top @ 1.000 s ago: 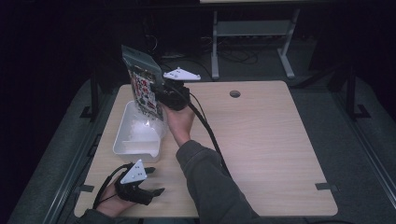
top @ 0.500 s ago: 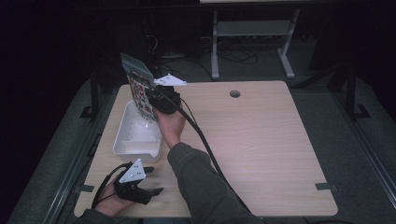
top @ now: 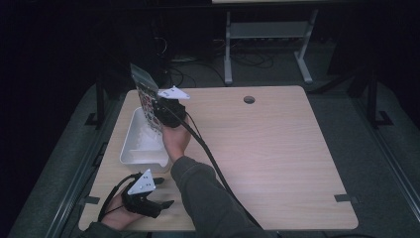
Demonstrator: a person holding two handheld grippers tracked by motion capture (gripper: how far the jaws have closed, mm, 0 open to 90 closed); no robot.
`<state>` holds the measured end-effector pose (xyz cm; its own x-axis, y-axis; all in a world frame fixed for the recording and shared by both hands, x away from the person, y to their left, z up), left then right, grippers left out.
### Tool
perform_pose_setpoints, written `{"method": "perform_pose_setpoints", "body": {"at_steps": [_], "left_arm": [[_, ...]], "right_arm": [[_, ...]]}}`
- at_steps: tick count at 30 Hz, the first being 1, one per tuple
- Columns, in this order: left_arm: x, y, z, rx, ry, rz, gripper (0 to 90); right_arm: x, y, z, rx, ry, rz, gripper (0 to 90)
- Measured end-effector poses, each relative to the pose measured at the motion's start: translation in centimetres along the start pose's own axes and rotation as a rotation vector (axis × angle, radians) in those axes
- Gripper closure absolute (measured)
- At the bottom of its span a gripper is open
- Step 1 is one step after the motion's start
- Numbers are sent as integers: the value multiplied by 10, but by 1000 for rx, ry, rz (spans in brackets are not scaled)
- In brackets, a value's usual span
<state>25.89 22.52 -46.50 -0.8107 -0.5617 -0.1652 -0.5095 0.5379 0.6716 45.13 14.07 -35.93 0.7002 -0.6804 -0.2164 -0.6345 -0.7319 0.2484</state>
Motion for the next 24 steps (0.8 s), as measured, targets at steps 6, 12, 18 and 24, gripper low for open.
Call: {"method": "perform_pose_setpoints", "body": {"at_steps": [6,12,18,24], "left_arm": [[0,0,0,2,5,1,206],[-1,0,0,3,7,0,206],[-1,-1,1,-3,8,2,209],[-3,0,1,0,15,0,209]], "right_arm": [[-5,-2,7,-7,18,-5,745],[-4,0,7,-31,28,-15,738],[-8,2,8,-69,87,-18,727],[-6,2,7,-137,127,-14,700]]}}
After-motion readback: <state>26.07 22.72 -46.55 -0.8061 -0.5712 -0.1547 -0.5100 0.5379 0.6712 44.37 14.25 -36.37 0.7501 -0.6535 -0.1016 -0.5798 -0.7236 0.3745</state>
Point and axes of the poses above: each handheld gripper's, and its own axes: y roughly backward along the jaws, z roughly out of its underside, x roughly to its right, the point moved 4 cm from there along -y, roughly forward along the jaws, and after that the axes turned 9 degrees about -z, right-handed, at the moved point
